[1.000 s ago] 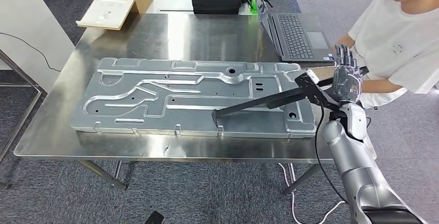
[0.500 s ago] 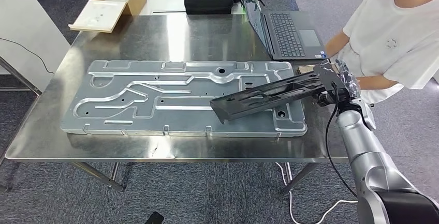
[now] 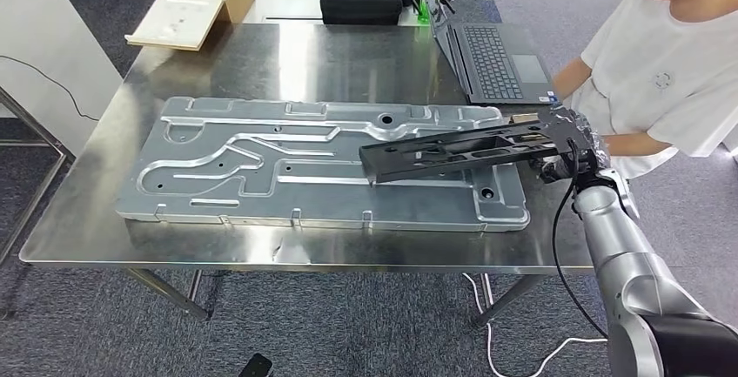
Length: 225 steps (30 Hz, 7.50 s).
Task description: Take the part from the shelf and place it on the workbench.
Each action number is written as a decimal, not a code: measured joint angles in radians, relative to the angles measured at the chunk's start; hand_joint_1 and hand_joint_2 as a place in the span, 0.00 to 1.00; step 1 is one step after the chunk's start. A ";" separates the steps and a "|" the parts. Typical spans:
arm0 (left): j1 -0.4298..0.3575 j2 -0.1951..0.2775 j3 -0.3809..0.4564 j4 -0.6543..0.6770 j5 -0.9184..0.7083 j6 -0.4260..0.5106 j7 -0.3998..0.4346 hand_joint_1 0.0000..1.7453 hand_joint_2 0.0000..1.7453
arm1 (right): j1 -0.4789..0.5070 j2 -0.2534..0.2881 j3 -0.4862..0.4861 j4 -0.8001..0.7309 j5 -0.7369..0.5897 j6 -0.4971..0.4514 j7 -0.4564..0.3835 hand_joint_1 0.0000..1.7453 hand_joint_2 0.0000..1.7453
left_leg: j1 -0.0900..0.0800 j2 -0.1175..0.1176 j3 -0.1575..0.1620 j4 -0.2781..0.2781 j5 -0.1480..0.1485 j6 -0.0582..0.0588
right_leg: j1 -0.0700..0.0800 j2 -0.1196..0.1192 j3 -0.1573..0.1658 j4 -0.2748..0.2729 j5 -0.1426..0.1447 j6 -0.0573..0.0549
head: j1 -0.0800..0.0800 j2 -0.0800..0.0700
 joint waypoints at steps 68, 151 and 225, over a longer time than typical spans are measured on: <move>0.015 -0.015 0.034 0.000 -0.055 0.000 -0.011 0.00 0.00 | 0.337 0.169 0.414 -0.944 0.136 -0.272 -0.322 0.00 0.00 | 0.005 -0.102 -0.006 0.003 -0.002 -0.035 | 0.007 0.027 0.132 -0.219 0.049 -0.036 | -0.001 0.000; -0.037 0.057 -0.011 -0.008 -0.157 -0.057 -0.002 0.00 0.00 | 0.400 0.188 0.417 -0.974 0.291 -0.378 -0.288 0.00 0.00 | 0.007 -0.034 -0.037 0.017 0.013 -0.010 | 0.002 -0.006 0.037 0.057 -0.112 -0.009 | -0.014 0.000; -0.013 0.087 -0.013 -0.008 -0.164 -0.054 -0.003 0.00 0.00 | 0.472 0.198 0.378 -0.920 0.325 -0.426 -0.290 0.00 0.00 | 0.010 -0.029 -0.116 0.161 -0.060 -0.061 | -0.001 -0.005 0.164 -0.230 0.027 -0.048 | -0.021 0.000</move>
